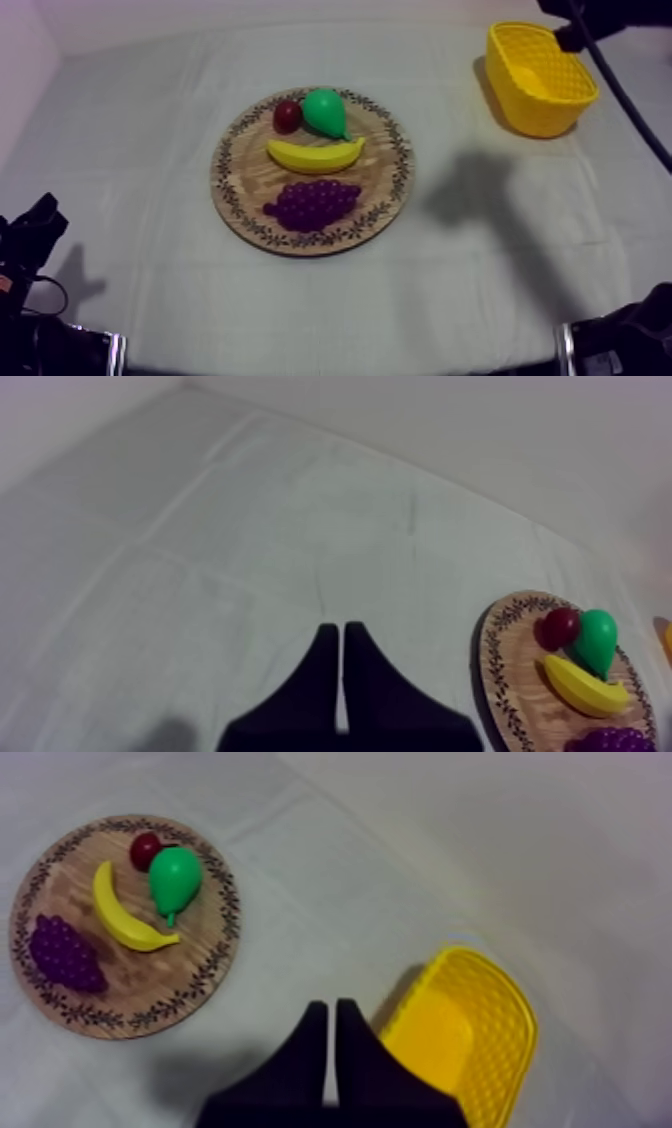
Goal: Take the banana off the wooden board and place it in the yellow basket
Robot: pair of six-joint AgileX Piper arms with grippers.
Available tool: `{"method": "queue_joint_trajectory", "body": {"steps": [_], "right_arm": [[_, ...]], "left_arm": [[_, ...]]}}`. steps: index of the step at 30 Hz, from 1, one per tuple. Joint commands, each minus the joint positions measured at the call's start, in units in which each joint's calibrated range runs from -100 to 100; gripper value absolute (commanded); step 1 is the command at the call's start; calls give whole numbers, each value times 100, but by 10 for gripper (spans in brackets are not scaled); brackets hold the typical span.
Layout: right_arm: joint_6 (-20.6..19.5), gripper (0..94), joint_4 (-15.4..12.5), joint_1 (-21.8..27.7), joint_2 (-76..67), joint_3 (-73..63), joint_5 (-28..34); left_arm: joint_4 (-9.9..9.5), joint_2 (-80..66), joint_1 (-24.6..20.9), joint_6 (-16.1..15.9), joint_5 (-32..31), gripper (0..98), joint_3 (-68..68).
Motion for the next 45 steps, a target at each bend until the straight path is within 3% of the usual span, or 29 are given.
{"method": "queue_joint_trajectory", "body": {"steps": [1,10,16,25,33,35,40,45], "right_arm": [[42,6,-1,-211,301,-548,250],[94,6,58,-854,1256,-1541,1229],[142,6,37,-1137,1840,-2049,1542],[271,10,-213,-1295,2643,-2561,1892],[147,49,-378,-1310,3159,-3165,2218],[153,99,-426,-1308,3240,-3267,2250],[227,366,-449,-1347,3373,-3345,2253],[310,496,-421,-1399,3473,-3330,2238]], "left_arm": [[-3,-5,-1,0,-2,1,-1],[-3,-5,-1,2,-2,1,-1],[-3,-5,-1,2,-2,1,-1],[-3,-5,-1,2,-2,1,-1],[-3,-5,-1,2,-2,1,-1],[-3,-5,-1,2,-2,1,-1],[-3,-5,-1,2,-2,1,-1],[-3,-5,-1,1,-2,1,-1]]}}
